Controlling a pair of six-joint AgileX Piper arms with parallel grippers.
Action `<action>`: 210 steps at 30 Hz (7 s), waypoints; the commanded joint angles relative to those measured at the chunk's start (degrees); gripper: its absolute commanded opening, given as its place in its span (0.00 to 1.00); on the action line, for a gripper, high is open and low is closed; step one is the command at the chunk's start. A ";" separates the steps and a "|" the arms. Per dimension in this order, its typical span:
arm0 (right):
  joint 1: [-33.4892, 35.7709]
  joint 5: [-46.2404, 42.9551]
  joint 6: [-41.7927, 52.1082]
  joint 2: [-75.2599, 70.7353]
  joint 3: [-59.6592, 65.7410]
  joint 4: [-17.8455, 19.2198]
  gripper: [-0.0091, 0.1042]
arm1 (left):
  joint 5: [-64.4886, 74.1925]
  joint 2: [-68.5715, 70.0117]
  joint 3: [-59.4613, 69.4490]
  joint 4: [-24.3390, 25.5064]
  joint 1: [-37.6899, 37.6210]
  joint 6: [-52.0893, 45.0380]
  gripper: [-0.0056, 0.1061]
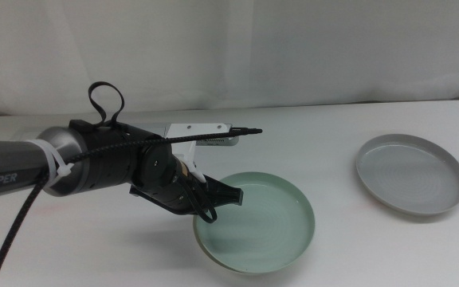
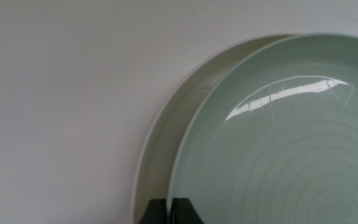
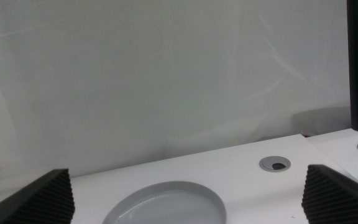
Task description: Stack the three bowls on top of each other.
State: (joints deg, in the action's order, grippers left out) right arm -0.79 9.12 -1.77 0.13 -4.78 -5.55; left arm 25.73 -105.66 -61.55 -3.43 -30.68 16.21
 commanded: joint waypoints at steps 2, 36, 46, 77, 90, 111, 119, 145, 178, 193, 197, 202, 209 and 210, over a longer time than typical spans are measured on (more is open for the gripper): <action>-0.30 -0.41 0.27 -1.99 0.27 0.48 0.98 | -0.55 -0.02 0.19 1.78 -0.12 1.08 0.02; -0.30 -0.43 0.05 -1.99 0.27 -0.13 0.98 | -0.69 10.41 0.00 6.66 2.50 0.81 0.87; -0.30 -0.89 -1.05 -1.99 0.27 -0.26 0.98 | 1.65 25.22 0.00 10.59 19.17 -1.77 0.86; -0.30 2.31 -0.84 1.11 -8.26 -3.95 0.98 | -18.21 98.43 59.00 10.05 27.31 -5.54 0.03; -0.30 18.68 3.33 23.22 -29.32 -2.49 0.98 | -18.41 99.29 63.67 10.05 27.31 -3.66 0.03; -0.86 38.86 9.70 71.41 -57.28 8.34 0.98 | -18.13 99.29 63.67 10.48 27.31 -3.56 0.03; -8.48 37.24 14.67 80.56 -57.28 3.98 0.98 | -18.13 99.29 63.67 10.48 27.31 -3.32 0.03; -8.36 24.48 25.27 100.76 -57.32 0.02 0.98 | -18.23 99.29 63.67 10.48 27.31 -3.53 0.02; -6.08 19.62 25.64 109.99 -57.41 -5.84 0.06 | -18.23 99.29 63.67 10.38 27.31 -3.14 0.02; -6.18 24.59 25.64 98.75 -57.44 -10.51 0.06 | -18.71 99.29 63.67 10.38 27.31 -3.14 0.02; -6.53 27.04 25.64 94.30 -57.44 -13.08 0.06 | -18.71 99.29 63.67 10.38 27.31 -3.14 0.02; -7.79 29.42 25.97 88.59 -57.44 -16.72 0.06 | -18.71 99.29 63.67 10.38 27.31 -3.14 0.02; -7.57 34.99 27.50 81.42 -57.44 -21.62 0.06 | -18.71 99.29 63.67 10.38 27.31 -3.14 0.02; -7.43 35.81 27.95 80.87 -57.44 -22.70 0.06 | -18.60 99.29 63.67 10.38 27.31 -3.14 0.02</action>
State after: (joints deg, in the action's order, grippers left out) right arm -8.15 43.17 24.80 82.41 -62.34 -25.80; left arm 7.64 -6.54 -0.21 7.27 -3.42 12.56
